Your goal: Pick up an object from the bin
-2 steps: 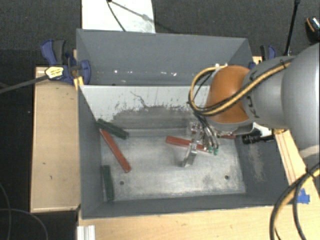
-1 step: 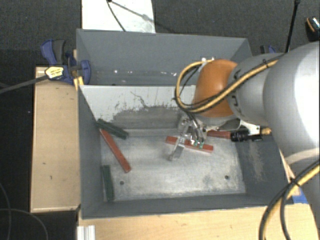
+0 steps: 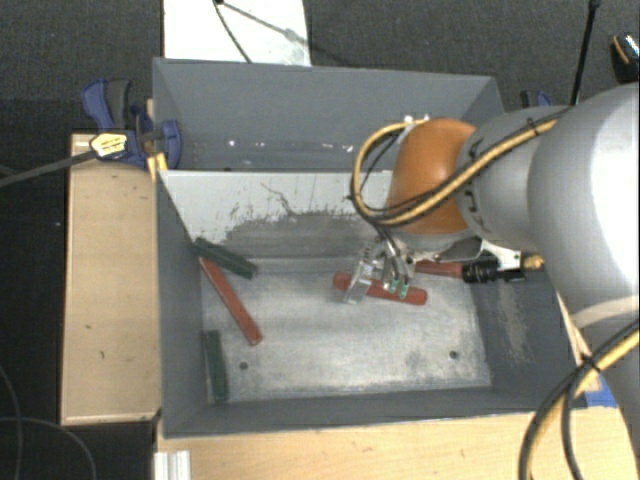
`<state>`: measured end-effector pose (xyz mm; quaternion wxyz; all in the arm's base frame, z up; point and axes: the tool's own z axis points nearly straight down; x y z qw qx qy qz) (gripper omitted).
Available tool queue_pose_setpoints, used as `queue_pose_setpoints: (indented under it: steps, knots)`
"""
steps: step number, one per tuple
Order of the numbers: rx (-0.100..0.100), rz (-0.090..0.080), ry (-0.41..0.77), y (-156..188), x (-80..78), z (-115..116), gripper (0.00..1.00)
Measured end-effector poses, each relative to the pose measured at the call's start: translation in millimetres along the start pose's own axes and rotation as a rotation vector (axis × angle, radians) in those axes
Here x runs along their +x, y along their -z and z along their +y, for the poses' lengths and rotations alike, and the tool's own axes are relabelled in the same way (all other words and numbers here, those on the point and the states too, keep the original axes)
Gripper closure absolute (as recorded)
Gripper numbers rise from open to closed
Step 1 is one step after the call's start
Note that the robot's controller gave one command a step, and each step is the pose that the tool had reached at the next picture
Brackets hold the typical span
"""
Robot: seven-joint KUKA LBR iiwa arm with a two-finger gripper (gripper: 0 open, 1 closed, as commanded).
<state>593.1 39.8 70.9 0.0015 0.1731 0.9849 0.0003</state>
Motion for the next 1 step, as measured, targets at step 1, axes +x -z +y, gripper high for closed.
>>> queue_pose_setpoints:
  steps: [1]
  knots:
    - [-0.003, -0.005, 0.005, 67.7, -1.9, 0.6, 1.00]
